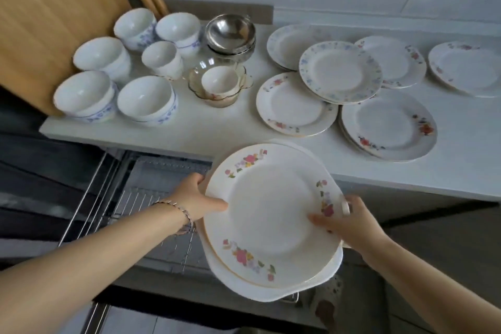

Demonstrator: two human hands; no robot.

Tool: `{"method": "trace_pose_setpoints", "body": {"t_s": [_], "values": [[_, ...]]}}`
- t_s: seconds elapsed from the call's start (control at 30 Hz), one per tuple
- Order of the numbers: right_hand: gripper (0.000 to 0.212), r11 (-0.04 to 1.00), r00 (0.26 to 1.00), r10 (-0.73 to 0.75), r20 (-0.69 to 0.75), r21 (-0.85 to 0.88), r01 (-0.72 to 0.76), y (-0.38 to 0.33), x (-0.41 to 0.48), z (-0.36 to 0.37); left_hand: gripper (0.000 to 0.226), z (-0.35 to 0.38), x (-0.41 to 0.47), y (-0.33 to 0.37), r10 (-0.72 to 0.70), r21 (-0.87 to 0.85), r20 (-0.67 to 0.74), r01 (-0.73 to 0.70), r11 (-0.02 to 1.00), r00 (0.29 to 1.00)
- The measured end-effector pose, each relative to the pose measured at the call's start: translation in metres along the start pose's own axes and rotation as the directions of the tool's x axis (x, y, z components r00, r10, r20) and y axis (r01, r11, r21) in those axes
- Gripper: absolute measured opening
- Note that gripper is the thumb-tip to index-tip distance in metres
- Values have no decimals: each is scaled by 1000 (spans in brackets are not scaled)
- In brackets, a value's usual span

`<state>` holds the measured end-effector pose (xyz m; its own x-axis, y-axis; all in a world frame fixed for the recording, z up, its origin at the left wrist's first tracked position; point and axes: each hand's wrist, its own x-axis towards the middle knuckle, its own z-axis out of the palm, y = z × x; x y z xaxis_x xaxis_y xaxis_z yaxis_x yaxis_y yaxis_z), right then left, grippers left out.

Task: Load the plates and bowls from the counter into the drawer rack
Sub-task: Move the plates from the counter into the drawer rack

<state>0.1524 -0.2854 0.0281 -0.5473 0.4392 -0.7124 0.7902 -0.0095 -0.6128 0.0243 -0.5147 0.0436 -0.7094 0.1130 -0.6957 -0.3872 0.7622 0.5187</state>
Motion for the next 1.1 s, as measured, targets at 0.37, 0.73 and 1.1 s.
{"method": "trace_pose_setpoints", "body": {"t_s": [0.37,0.73,1.1], "values": [[77,919,928,357,109,138,-370,75,60,155,80,-2,115,-123,-194,151,93,178,972,977],[88,865,878,474,-70,223,-449,124,187,206,82,70,269,-140,-163,147,79,151,978,983],[77,792,837,510,-196,485,-369,144,256,211,78,128,356,-117,-23,-47,52,25,999,998]]}}
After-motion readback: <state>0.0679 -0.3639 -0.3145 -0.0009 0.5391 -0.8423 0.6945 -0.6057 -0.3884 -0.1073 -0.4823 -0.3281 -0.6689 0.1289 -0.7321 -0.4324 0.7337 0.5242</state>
